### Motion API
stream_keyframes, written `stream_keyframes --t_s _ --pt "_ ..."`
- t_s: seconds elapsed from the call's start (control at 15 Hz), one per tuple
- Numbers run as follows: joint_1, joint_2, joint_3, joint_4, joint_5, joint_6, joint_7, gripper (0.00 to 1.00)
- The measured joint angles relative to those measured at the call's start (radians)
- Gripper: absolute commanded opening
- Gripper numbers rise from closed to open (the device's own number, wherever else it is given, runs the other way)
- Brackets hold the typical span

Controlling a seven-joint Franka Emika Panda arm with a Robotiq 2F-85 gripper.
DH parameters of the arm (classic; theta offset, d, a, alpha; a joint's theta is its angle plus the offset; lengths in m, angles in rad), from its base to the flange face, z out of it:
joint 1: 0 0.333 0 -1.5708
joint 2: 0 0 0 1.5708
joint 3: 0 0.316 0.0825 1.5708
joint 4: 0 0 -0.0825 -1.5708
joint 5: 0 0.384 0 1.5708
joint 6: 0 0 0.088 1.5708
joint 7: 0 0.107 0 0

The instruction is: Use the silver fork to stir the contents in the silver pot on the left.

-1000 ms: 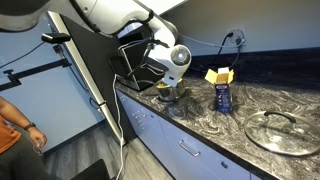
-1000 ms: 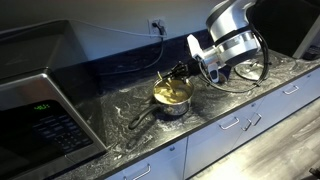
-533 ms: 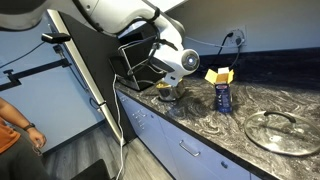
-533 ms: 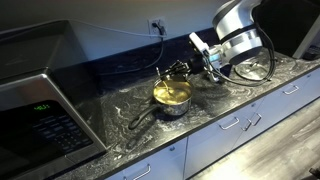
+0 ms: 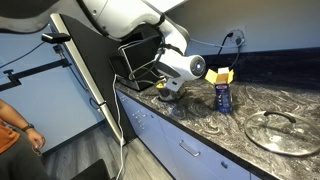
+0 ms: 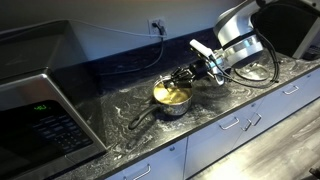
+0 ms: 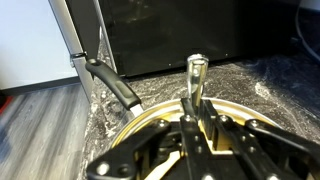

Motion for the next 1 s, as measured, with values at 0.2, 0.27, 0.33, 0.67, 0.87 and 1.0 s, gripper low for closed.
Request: stream_keyframes --t_s 0.2,0.27,0.33,0.67,0.87,1.0 --pt "0.005 -0.010 -0.007 0.000 -0.024 0.002 -0.014 0.04" --pt "0.005 -0.016 -0.008 -0.003 -0.034 0.002 -0.035 0.04" --pt "0.005 -0.023 -0.009 -0.008 -0.042 0.002 -0.057 0.04" --pt "0.009 -0.106 -0.008 -0.066 -0.120 -0.039 -0.135 0.04" --pt "0.009 -0.196 -0.008 -0.124 -0.182 -0.067 -0.181 0.04" --pt "0.010 -0.254 -0.010 -0.160 -0.253 -0.081 -0.237 0.04"
